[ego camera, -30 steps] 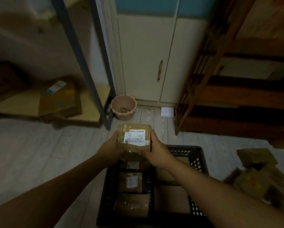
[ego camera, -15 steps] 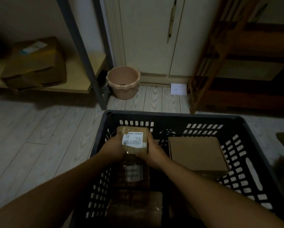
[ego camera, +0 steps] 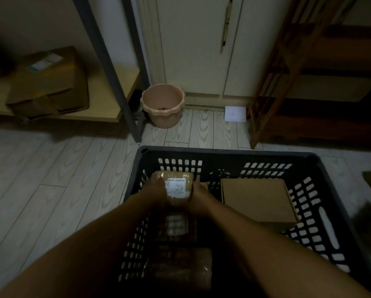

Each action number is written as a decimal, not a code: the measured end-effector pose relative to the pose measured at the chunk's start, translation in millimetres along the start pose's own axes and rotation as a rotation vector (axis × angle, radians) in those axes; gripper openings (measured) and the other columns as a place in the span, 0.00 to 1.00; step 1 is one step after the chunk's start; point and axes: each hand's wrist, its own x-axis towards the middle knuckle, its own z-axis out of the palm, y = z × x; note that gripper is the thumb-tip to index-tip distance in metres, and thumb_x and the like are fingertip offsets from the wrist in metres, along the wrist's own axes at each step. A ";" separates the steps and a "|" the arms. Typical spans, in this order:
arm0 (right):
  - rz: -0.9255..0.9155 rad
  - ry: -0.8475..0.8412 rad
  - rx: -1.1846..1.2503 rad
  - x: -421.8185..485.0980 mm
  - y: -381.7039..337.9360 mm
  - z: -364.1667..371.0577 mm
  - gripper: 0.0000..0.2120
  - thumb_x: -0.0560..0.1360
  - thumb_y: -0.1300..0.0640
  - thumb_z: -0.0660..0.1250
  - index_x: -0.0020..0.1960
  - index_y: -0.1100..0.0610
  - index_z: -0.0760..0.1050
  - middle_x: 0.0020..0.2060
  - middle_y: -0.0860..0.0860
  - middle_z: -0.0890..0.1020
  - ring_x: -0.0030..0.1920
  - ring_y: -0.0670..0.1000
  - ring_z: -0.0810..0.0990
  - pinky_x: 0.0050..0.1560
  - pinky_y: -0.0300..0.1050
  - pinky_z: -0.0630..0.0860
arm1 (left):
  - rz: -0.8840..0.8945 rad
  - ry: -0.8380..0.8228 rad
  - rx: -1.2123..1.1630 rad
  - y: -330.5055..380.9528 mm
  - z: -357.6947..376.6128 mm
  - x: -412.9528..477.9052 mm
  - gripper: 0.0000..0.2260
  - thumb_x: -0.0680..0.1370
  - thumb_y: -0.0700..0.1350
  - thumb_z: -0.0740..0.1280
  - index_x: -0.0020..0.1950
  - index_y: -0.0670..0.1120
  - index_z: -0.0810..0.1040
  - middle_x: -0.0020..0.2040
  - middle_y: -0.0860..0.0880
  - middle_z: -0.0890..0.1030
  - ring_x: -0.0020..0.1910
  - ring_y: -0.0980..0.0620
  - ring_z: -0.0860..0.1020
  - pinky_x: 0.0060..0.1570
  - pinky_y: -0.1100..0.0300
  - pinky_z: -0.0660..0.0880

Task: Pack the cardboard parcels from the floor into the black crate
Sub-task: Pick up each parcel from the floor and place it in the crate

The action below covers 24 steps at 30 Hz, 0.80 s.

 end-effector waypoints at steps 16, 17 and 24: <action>0.056 0.084 -0.194 -391.7 -252.8 -253.8 0.33 0.78 0.46 0.62 0.77 0.60 0.55 0.75 0.55 0.61 0.73 0.54 0.63 0.68 0.40 0.61 | 0.036 -0.040 0.005 155.3 -324.8 -370.0 0.37 0.76 0.57 0.64 0.77 0.51 0.47 0.78 0.43 0.48 0.77 0.43 0.48 0.74 0.48 0.50; 0.039 0.113 -0.212 -413.6 -261.0 -265.9 0.34 0.78 0.46 0.62 0.77 0.59 0.55 0.75 0.55 0.61 0.73 0.55 0.63 0.69 0.41 0.61 | 0.049 -0.026 -0.003 164.3 -339.6 -390.0 0.37 0.76 0.57 0.64 0.78 0.50 0.48 0.78 0.43 0.48 0.77 0.43 0.48 0.74 0.49 0.51; 0.067 0.388 -0.182 -556.6 -267.4 -312.7 0.29 0.79 0.48 0.63 0.75 0.58 0.61 0.72 0.55 0.67 0.70 0.56 0.68 0.66 0.48 0.67 | 0.233 0.074 0.001 221.3 -386.4 -485.3 0.42 0.70 0.64 0.66 0.77 0.51 0.52 0.77 0.46 0.55 0.74 0.44 0.58 0.73 0.49 0.60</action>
